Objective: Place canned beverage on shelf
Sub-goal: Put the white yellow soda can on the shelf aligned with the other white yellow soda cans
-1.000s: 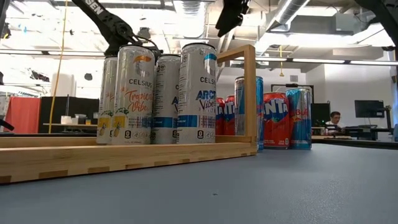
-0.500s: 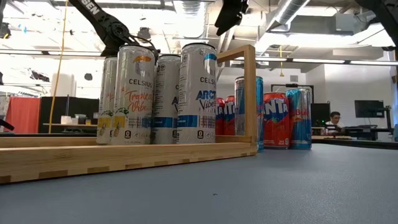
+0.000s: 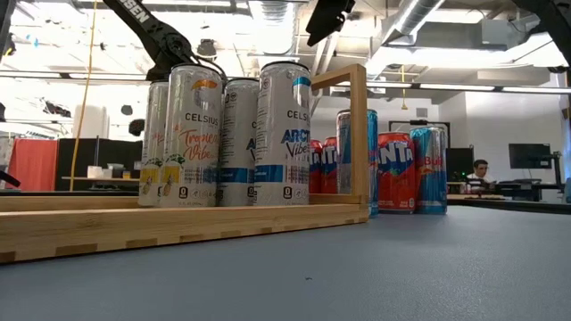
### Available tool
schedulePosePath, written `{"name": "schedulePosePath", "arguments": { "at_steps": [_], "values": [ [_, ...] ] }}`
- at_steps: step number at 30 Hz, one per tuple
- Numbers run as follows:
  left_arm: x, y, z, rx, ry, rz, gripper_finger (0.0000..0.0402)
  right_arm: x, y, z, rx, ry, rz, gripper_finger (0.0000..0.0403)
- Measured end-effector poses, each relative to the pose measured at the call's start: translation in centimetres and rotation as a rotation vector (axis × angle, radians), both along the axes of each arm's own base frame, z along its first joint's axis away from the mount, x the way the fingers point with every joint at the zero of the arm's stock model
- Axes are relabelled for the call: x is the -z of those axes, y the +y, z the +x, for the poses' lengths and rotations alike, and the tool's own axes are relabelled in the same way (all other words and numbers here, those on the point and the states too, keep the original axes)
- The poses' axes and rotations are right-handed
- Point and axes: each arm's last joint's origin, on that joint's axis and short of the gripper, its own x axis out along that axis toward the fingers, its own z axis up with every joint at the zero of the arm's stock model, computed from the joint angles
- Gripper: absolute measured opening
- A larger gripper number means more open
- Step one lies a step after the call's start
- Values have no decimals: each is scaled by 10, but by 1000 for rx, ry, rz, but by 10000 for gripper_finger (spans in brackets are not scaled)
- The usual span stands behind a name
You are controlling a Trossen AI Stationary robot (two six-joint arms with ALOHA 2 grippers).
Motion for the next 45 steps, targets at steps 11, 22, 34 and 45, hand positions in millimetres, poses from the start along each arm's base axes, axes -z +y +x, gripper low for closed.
{"name": "schedulePosePath", "arguments": {
  "at_steps": [11,22,34,45],
  "values": [
    [8,-11,2,-31,42,26,348,0,3,1,15,-2,16,235],
    [21,-22,-3,-66,135,85,302,0,4,2,30,-9,27,235],
    [5,-19,-3,-203,188,174,245,0,4,1,51,-6,45,235],
    [-53,-22,-2,-194,332,462,248,0,4,1,43,-5,39,235]
  ]
}}
